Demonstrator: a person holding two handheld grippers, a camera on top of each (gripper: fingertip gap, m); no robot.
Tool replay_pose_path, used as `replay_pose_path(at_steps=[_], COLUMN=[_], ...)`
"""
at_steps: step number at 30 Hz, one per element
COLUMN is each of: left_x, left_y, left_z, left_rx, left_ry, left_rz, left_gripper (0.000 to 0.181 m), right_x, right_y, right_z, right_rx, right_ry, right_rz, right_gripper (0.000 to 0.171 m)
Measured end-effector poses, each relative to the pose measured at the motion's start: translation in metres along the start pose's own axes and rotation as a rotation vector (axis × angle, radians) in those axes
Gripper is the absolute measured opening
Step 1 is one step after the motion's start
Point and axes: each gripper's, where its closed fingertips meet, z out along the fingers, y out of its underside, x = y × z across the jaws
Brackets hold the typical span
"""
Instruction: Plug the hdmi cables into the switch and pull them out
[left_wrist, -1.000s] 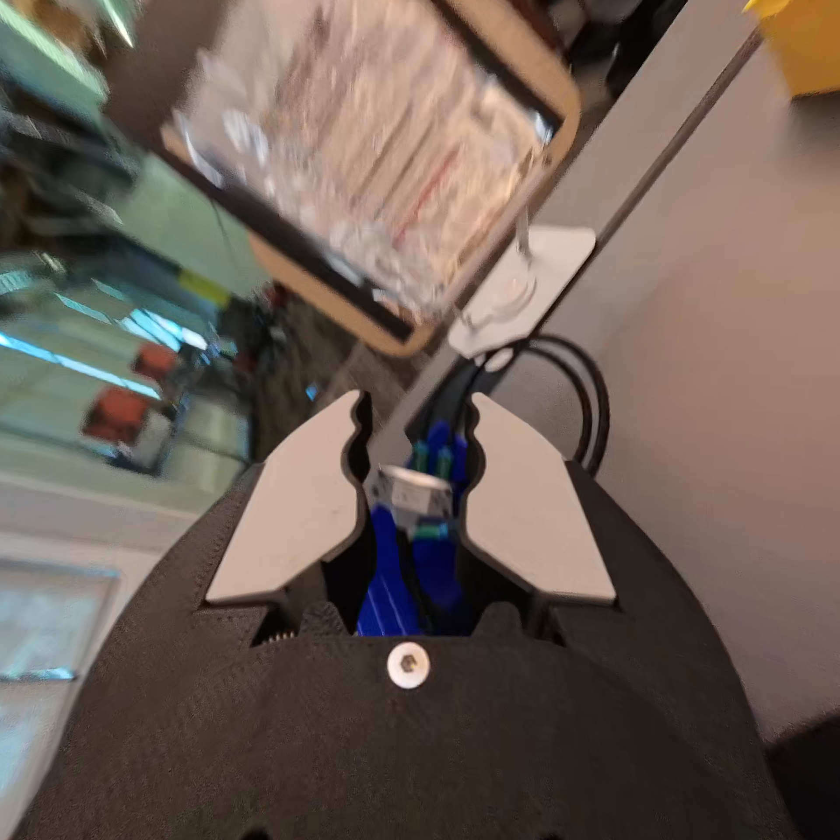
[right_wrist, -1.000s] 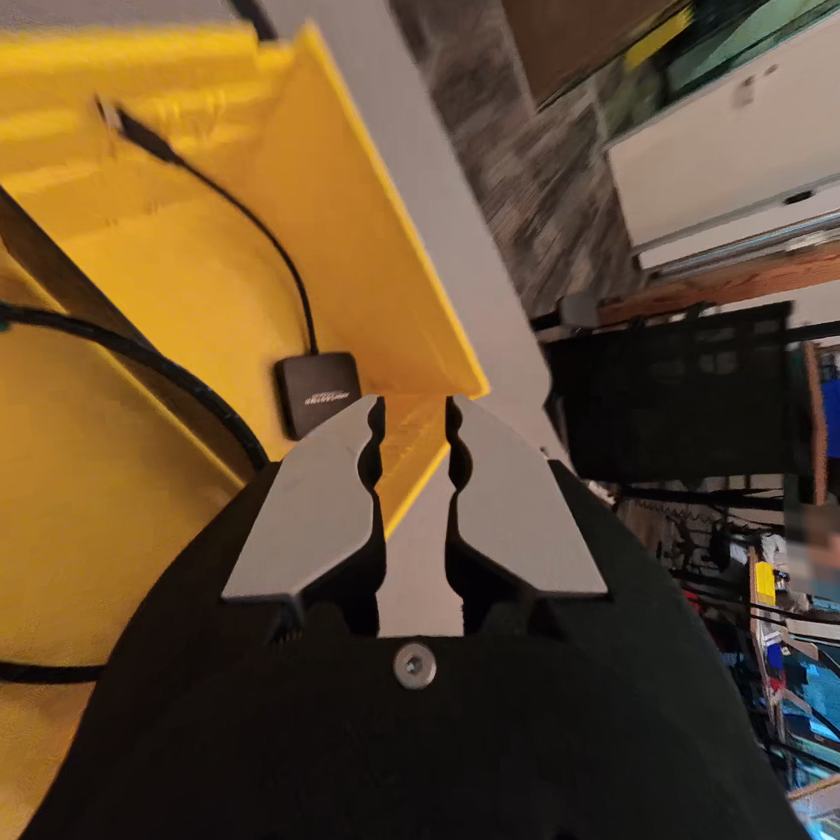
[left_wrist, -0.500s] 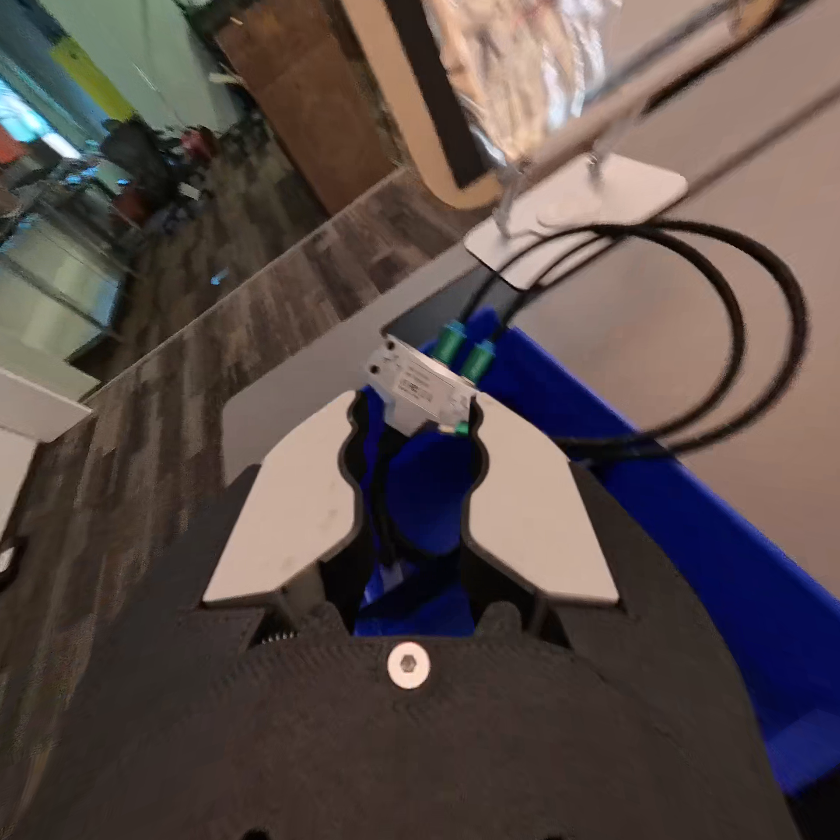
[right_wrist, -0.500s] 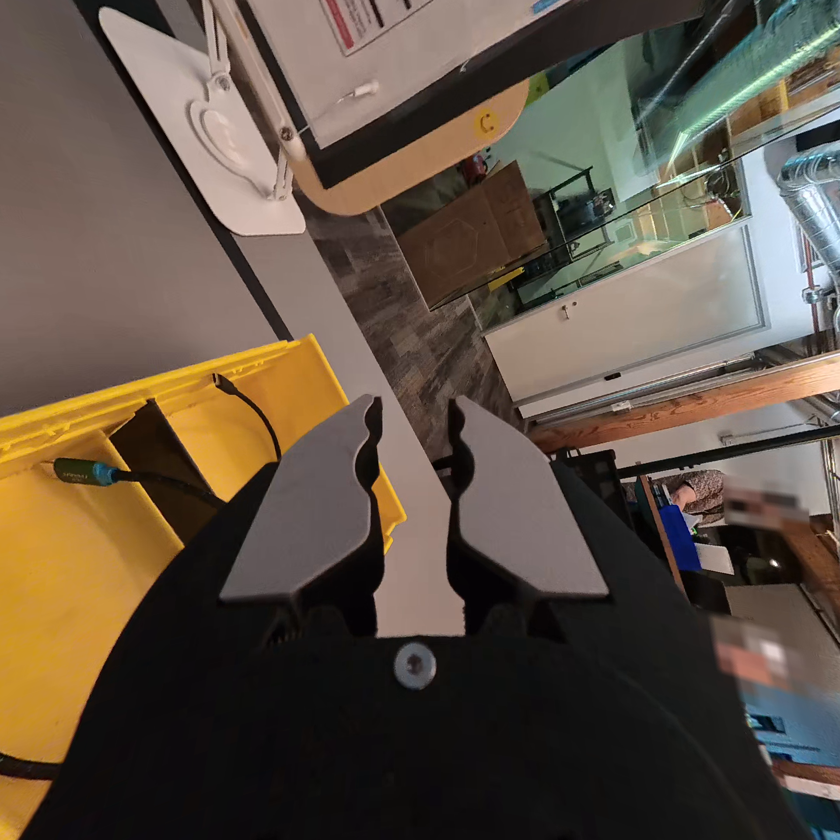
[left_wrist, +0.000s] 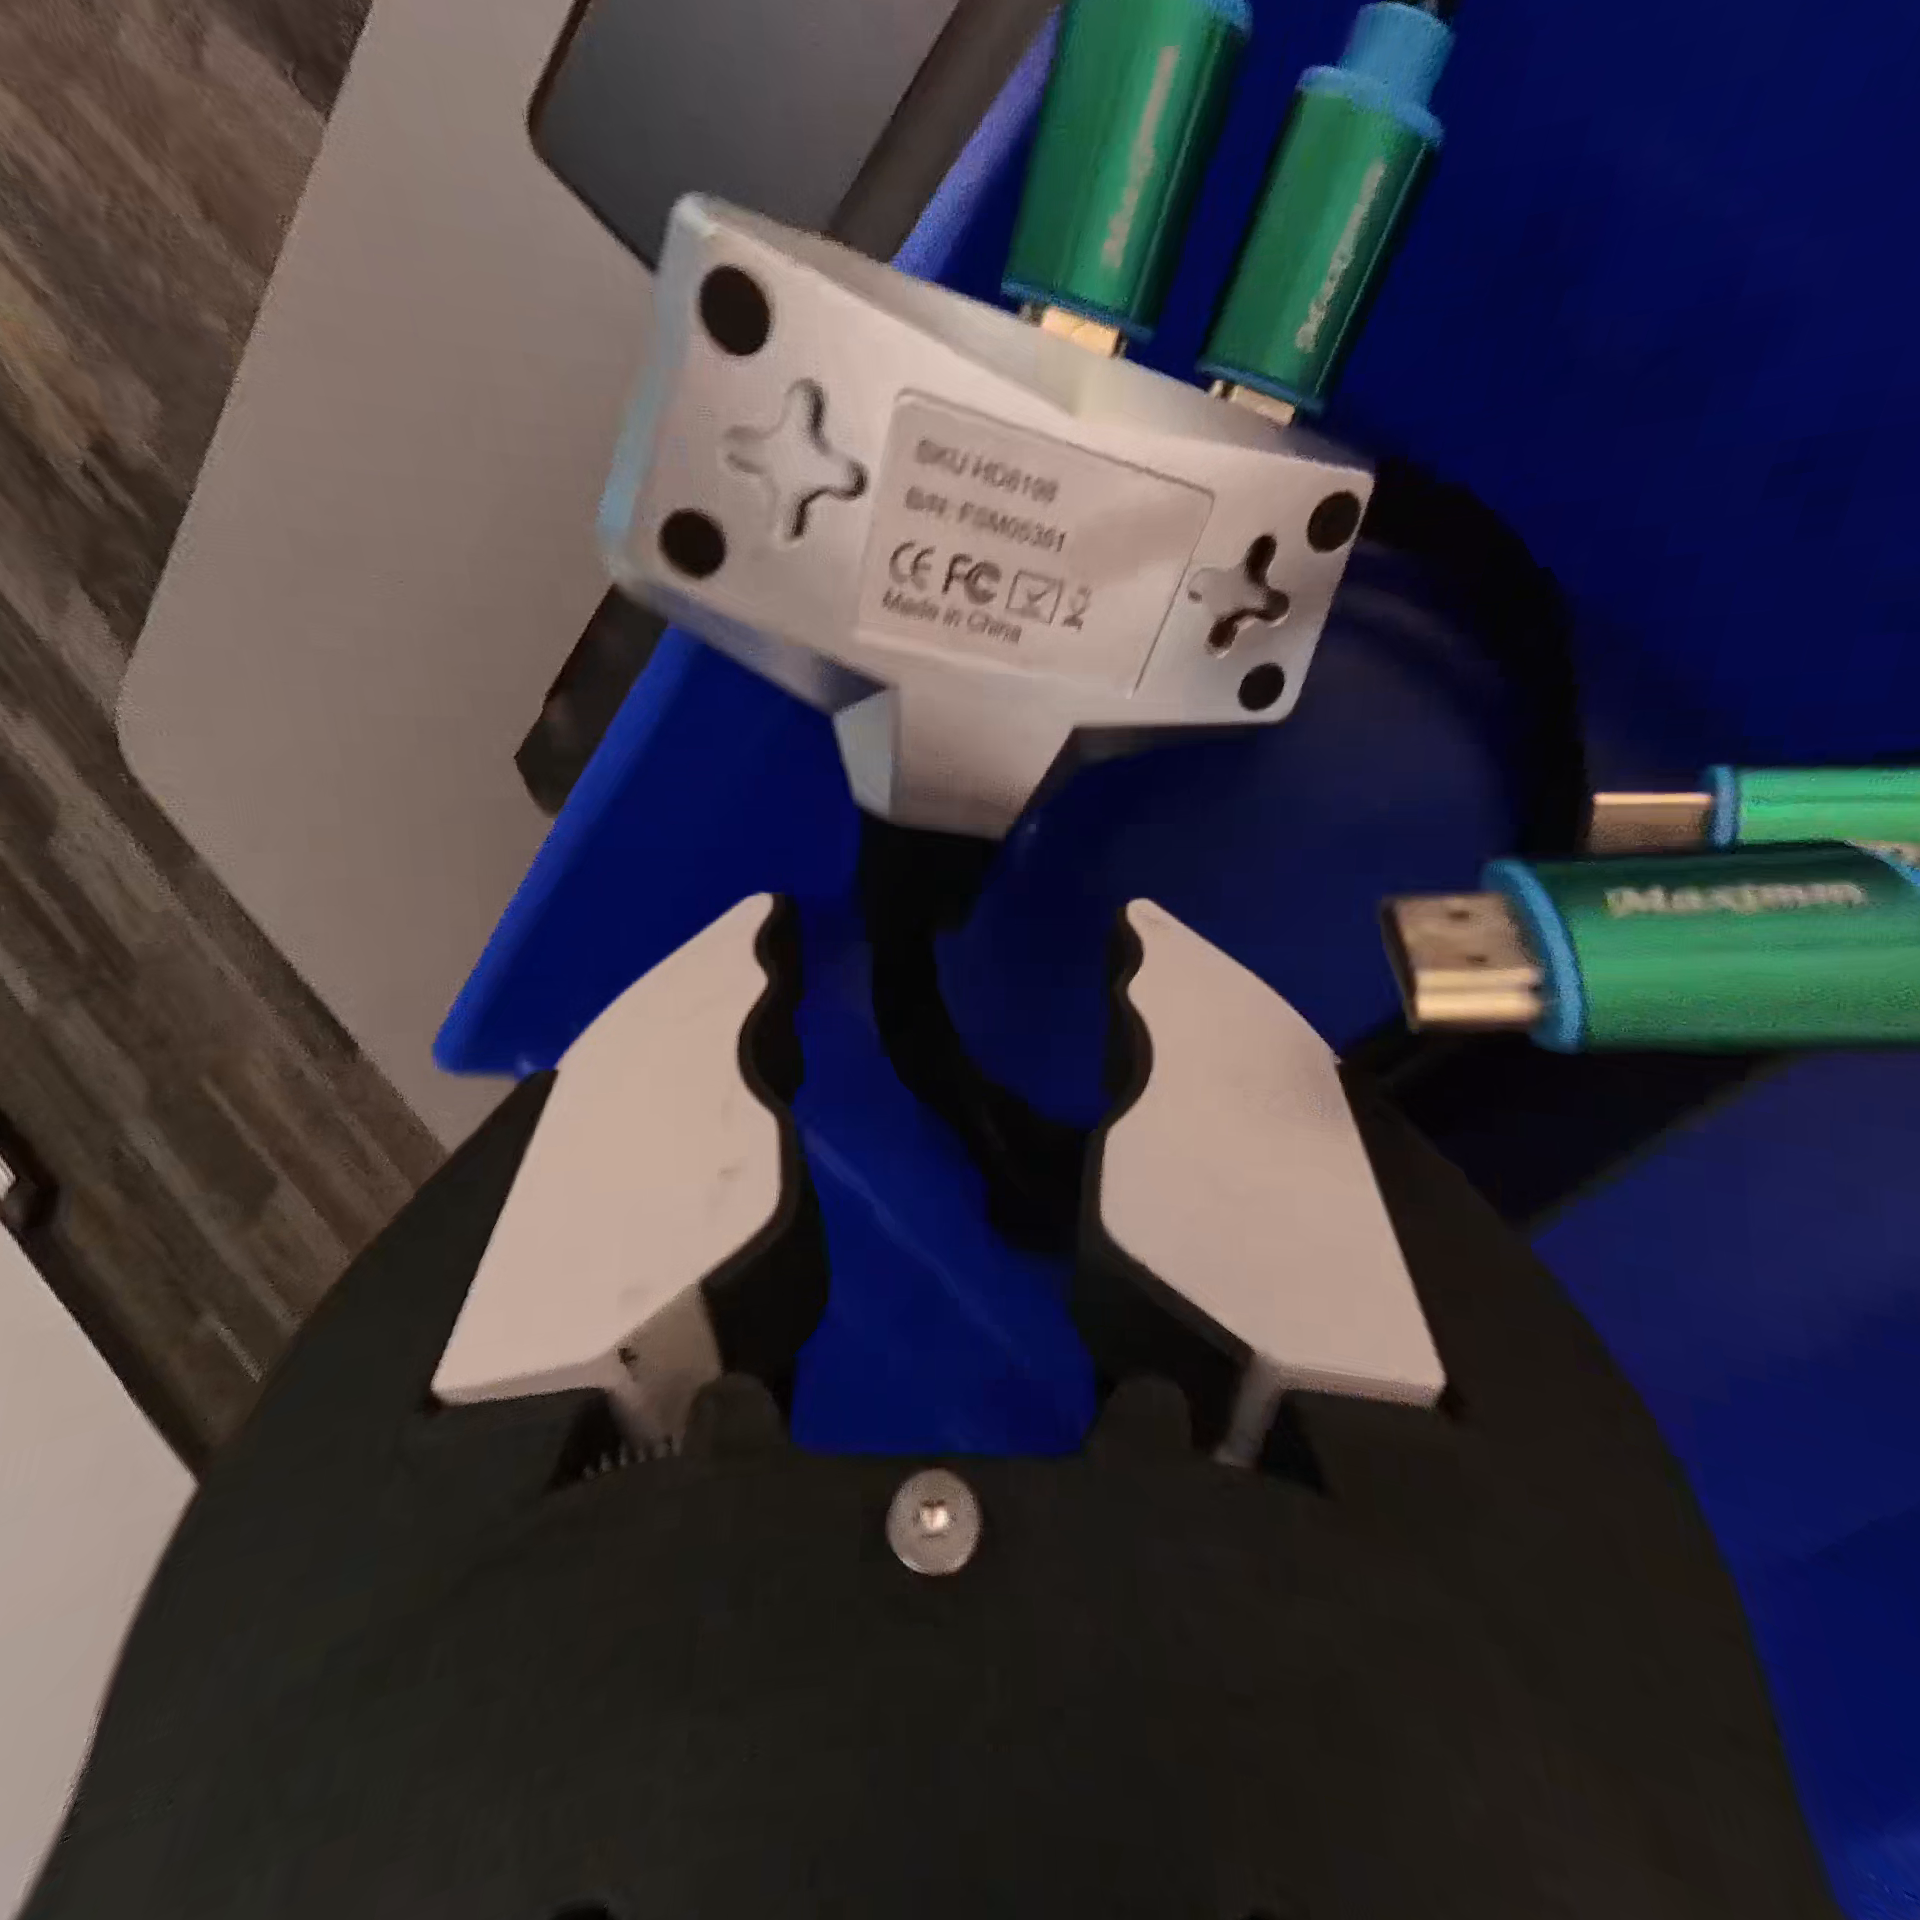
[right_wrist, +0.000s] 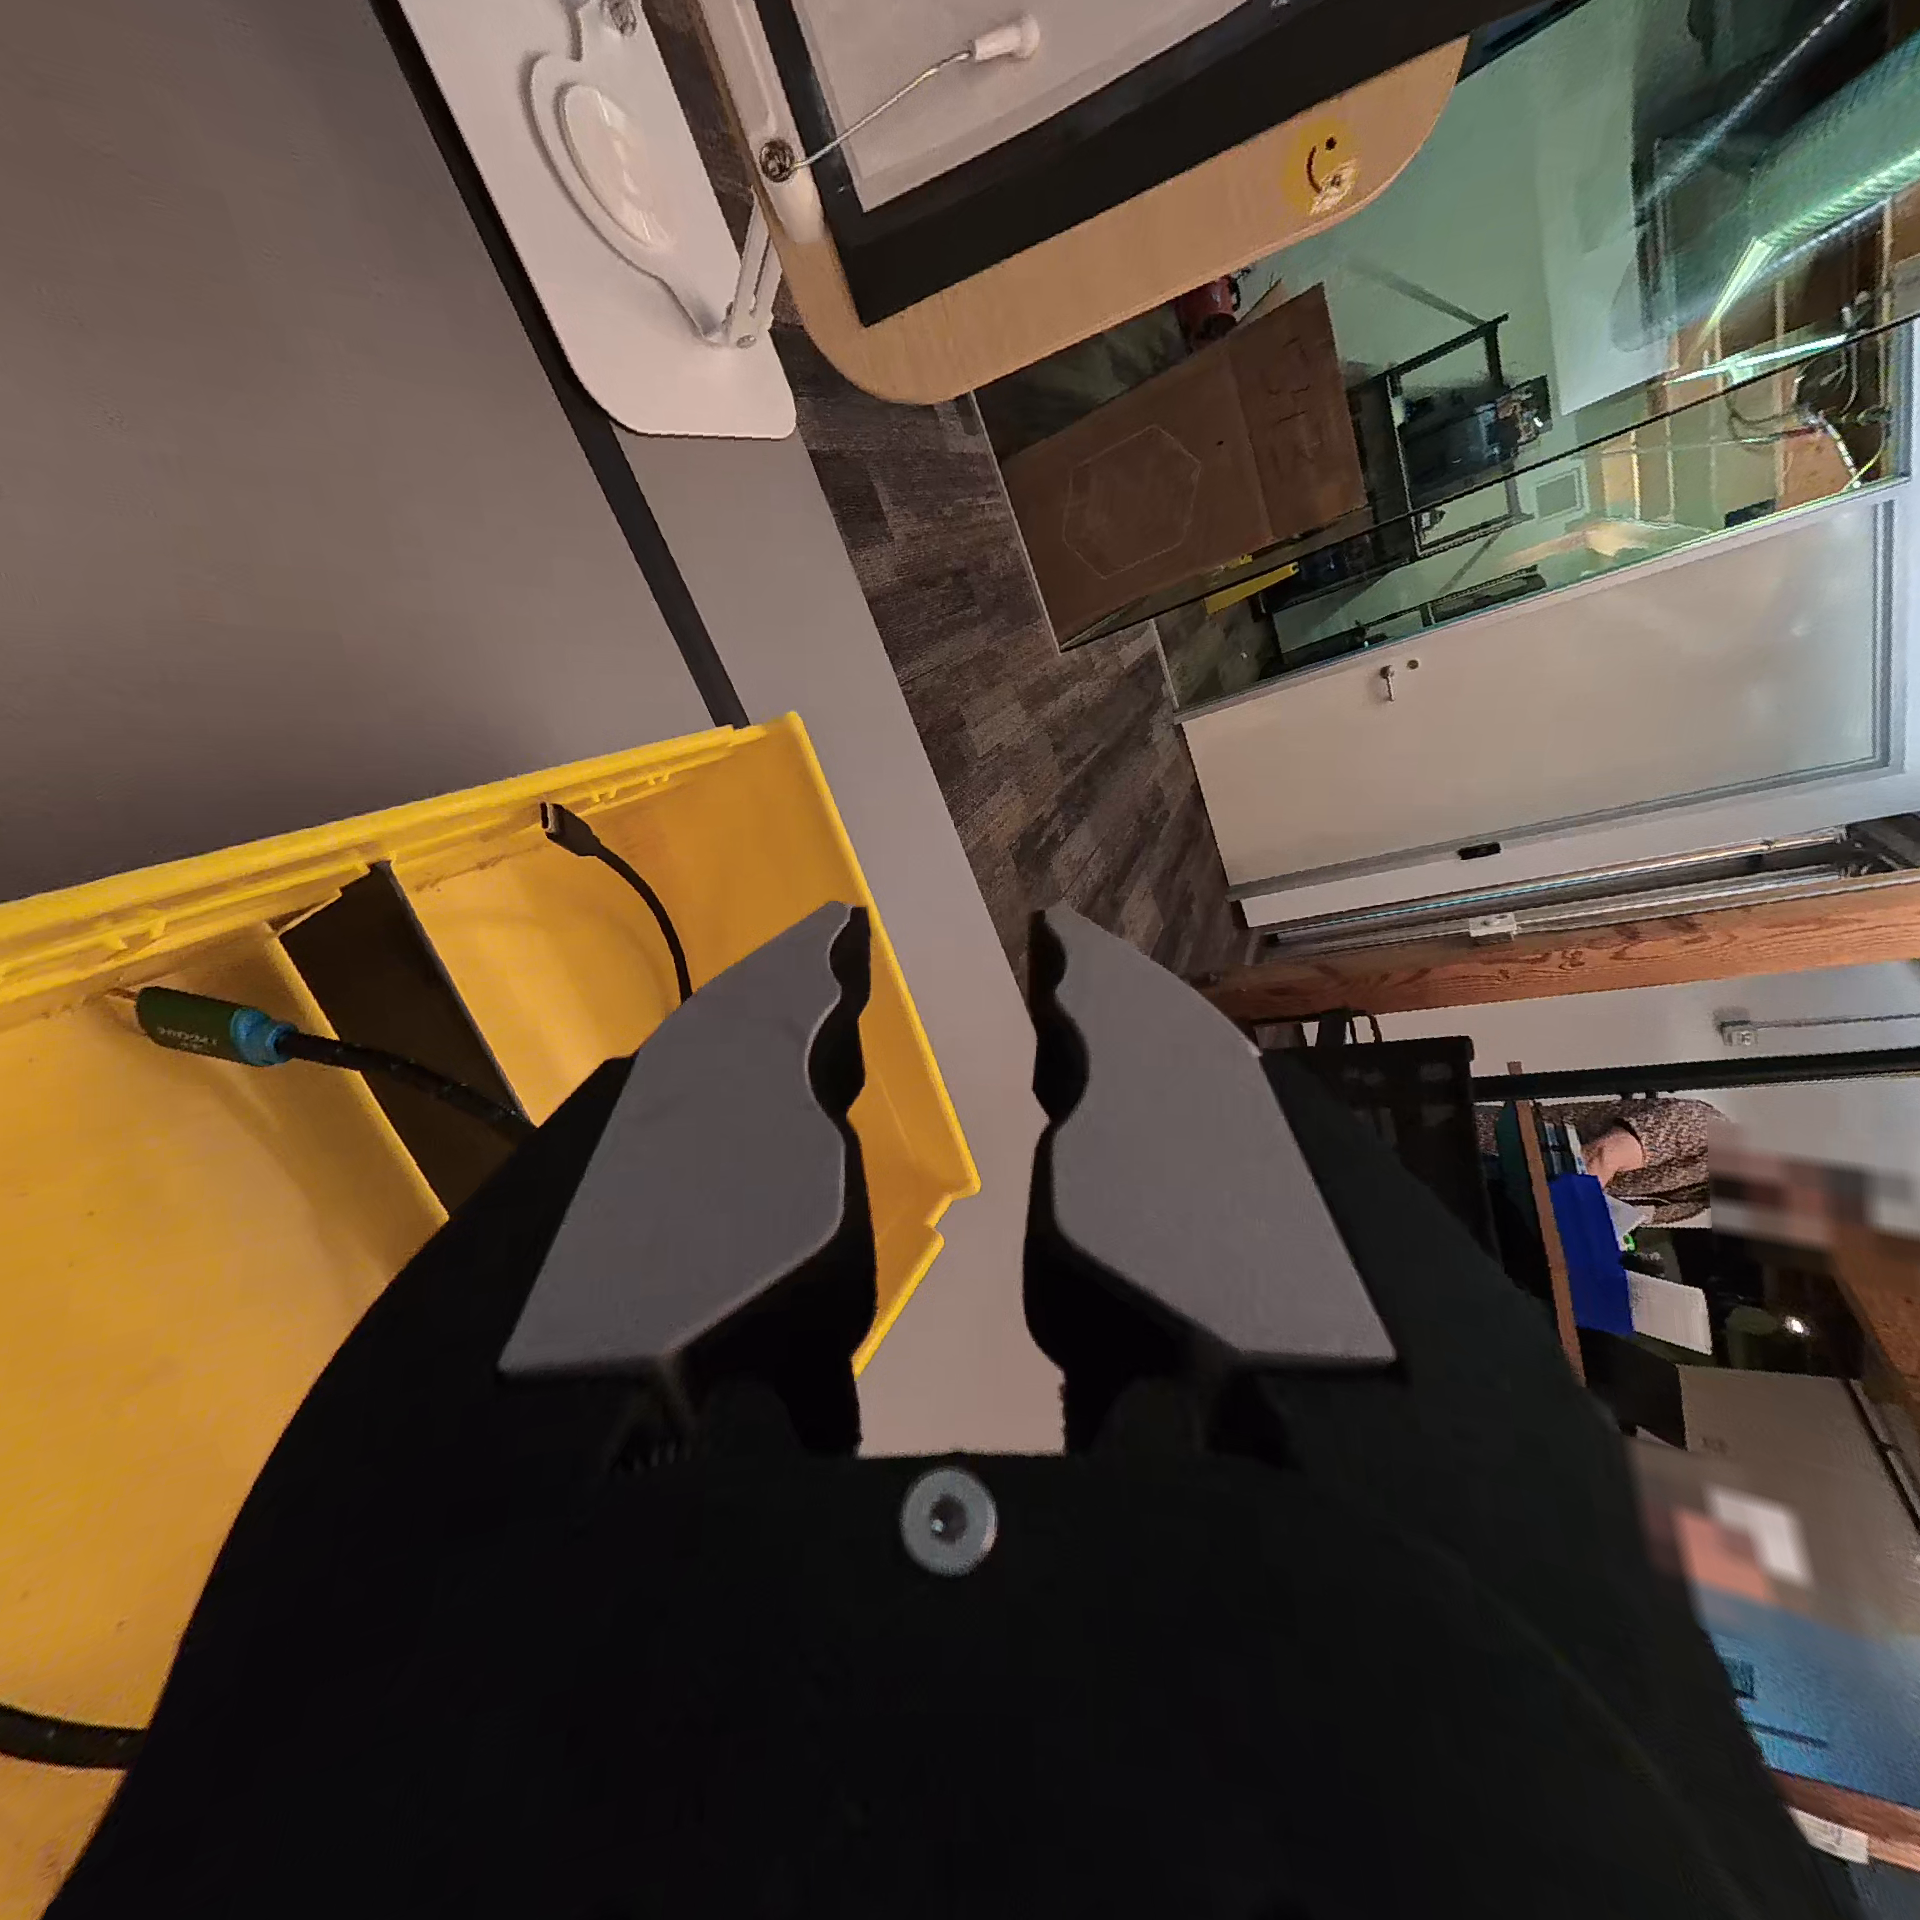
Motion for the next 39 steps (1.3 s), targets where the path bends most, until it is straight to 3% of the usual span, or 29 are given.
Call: replay_pose_path(at_steps=[3, 7, 13, 21, 26, 29, 31, 35, 39], left_x=[-0.001, -0.005, -0.012, -0.032, -0.025, -0.013, 0.001, 0.042, 0.089], left_y=[-0.006, -0.007, -0.008, -0.047, -0.073, -0.095, -0.114, -0.162, -0.212], left_z=[0.018, 0.031, 0.017, -0.085, -0.153, -0.192, -0.215, -0.248, -0.265], left_rx=[0.003, -0.068, -0.094, 0.083, 0.152, 0.210, 0.280, 0.459, 0.623], left_ry=[-0.009, -0.047, -0.154, -0.725, -0.873, -0.949, -0.957, -0.891, -0.830], left_rz=[0.045, 0.091, 0.100, 0.246, 0.273, 0.274, 0.260, 0.216, 0.202], left_gripper=[0.052, 0.033, 0.029, 0.021, 0.021, 0.021, 0.021, 0.021, 0.021], right_x=[-0.003, -0.005, -0.002, 0.002, -0.001, -0.003, -0.010, -0.044, -0.064], right_y=[0.004, 0.014, 0.018, 0.004, -0.021, -0.061, -0.107, -0.216, -0.285], right_z=[0.003, 0.007, 0.005, -0.001, -0.004, -0.011, -0.025, -0.088, -0.158], right_rx=[-0.003, -0.040, -0.031, 0.017, 0.069, 0.186, 0.349, 0.785, 1.108], right_ry=[-0.013, -0.025, -0.018, 0.006, 0.011, 0.016, -0.012, -0.241, -0.527], right_rz=[0.006, -0.008, 0.015, 0.007, -0.034, -0.021, 0.017, 0.173, 0.493], right_gripper=[0.030, 0.029, 0.029, 0.028, 0.027, 0.027, 0.027, 0.028, 0.035])
